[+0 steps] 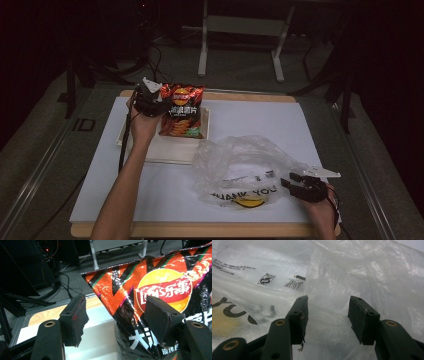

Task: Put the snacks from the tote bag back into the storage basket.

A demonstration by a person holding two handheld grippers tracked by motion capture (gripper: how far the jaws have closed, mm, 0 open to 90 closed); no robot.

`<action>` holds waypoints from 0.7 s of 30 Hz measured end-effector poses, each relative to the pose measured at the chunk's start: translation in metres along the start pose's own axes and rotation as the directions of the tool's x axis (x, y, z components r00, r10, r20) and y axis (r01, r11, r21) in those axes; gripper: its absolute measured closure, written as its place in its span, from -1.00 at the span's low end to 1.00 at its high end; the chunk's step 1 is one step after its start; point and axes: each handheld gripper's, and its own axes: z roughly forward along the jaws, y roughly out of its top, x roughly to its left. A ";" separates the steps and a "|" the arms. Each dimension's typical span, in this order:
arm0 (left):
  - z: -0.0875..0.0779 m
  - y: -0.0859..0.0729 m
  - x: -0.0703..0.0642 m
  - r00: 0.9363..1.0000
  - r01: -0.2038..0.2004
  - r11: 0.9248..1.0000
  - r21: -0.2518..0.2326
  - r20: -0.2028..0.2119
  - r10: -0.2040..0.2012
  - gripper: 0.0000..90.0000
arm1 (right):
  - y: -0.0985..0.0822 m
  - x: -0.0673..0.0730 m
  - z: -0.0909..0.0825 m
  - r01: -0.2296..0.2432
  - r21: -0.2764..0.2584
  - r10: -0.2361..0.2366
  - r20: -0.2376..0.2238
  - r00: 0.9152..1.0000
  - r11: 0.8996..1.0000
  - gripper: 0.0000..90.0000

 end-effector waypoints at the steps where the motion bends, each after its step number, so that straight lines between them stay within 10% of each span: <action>1: -0.001 0.000 0.001 1.000 0.004 1.000 -0.001 0.011 -0.004 -0.22 | 0.000 0.000 0.000 0.000 0.000 0.000 0.000 1.000 1.000 0.12; 21: -0.034 0.002 0.002 0.977 0.007 1.000 0.005 0.211 -0.008 -0.22 | 0.000 0.000 0.000 0.000 -0.002 0.000 -0.001 1.000 1.000 0.12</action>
